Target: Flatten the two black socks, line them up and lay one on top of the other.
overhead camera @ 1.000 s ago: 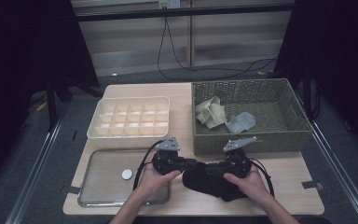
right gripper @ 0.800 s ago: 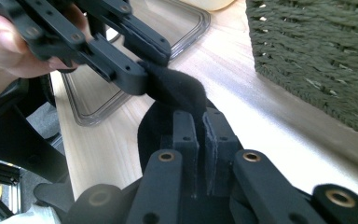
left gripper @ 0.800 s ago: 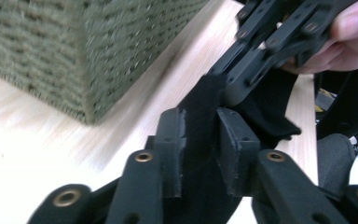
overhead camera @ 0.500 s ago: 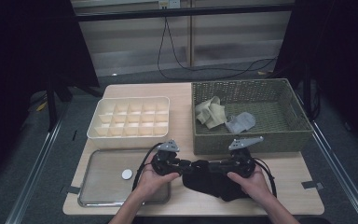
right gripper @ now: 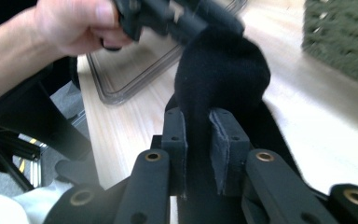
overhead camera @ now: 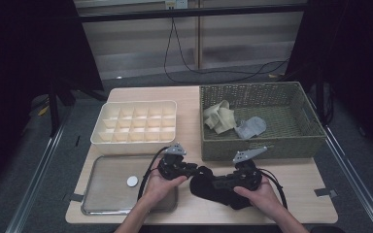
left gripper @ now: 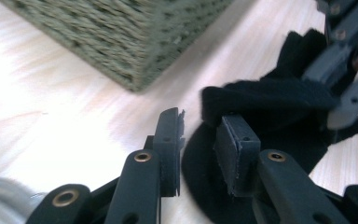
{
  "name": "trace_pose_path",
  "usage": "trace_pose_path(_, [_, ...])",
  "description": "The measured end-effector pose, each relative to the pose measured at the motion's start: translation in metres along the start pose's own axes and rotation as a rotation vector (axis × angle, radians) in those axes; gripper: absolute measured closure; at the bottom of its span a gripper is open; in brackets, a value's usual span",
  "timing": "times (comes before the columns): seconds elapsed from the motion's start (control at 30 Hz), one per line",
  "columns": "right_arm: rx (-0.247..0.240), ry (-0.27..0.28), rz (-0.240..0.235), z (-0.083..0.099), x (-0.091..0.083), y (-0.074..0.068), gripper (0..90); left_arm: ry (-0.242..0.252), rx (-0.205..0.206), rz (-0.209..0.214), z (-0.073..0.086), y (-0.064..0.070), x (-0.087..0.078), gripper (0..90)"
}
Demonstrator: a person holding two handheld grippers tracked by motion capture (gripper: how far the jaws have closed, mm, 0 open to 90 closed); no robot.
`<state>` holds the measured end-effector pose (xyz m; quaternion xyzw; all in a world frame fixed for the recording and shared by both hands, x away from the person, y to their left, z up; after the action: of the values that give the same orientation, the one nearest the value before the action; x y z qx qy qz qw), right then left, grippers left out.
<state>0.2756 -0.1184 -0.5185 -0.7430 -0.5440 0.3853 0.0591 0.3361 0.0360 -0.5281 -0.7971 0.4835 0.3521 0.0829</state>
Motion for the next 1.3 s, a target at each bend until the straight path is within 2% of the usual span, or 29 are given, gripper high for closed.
trace_pose_path(0.13, [0.004, -0.029, -0.014, 0.005, 0.005, -0.002, 73.5, 0.008, -0.010, -0.009, 0.000, -0.006, -0.006, 69.3])
trace_pose_path(0.3, [0.005, -0.058, -0.029, 0.008, 0.011, -0.003, 72.6, 0.023, -0.002, -0.010, -0.003, -0.007, -0.011, 68.6])
trace_pose_path(0.4, [0.004, -0.067, -0.031, 0.010, 0.013, -0.002, 72.6, 0.038, -0.023, -0.018, -0.004, -0.010, -0.013, 67.9])
trace_pose_path(0.47, [0.006, -0.073, -0.033, 0.010, 0.014, -0.002, 72.9, 0.034, -0.016, -0.025, -0.004, -0.012, -0.015, 68.0])
trace_pose_path(0.6, [0.010, -0.086, -0.032, 0.014, 0.016, -0.001, 72.7, 0.058, -0.048, -0.023, -0.005, -0.018, -0.022, 68.0])
trace_pose_path(0.7, [0.012, -0.091, -0.036, 0.015, 0.017, -0.002, 72.9, 0.056, -0.046, -0.021, -0.004, -0.017, -0.022, 67.9])
trace_pose_path(0.87, [0.003, -0.092, -0.034, 0.014, 0.017, -0.004, 74.4, 0.030, -0.012, 0.017, -0.004, -0.004, -0.012, 67.9])
trace_pose_path(1.07, [0.008, -0.053, -0.013, 0.009, 0.003, -0.003, 74.6, -0.040, 0.020, 0.030, 0.005, 0.001, -0.004, 71.4])
trace_pose_path(1.1, [0.006, -0.042, -0.010, 0.008, 0.000, -0.002, 74.6, -0.040, 0.020, 0.030, 0.005, 0.001, -0.004, 72.6])
trace_pose_path(1.2, [0.016, -0.037, 0.014, 0.009, -0.009, 0.001, 74.6, -0.077, 0.036, 0.034, 0.012, 0.004, 0.001, 73.1])
trace_pose_path(1.3, [0.025, -0.038, 0.041, 0.013, -0.018, 0.006, 74.4, -0.088, 0.045, 0.025, 0.015, 0.006, 0.004, 71.0])
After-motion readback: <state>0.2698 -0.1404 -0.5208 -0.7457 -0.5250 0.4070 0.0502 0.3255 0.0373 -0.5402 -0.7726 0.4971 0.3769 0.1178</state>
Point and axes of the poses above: each handheld gripper's, and its own axes: x roughly forward along the jaws, z roughly out of its underside, y roughly to its right, the point moved 7 cm from there along x, roughly forward along the jaws, and after that the axes turned 8 degrees about -z, right-handed, at the moved point
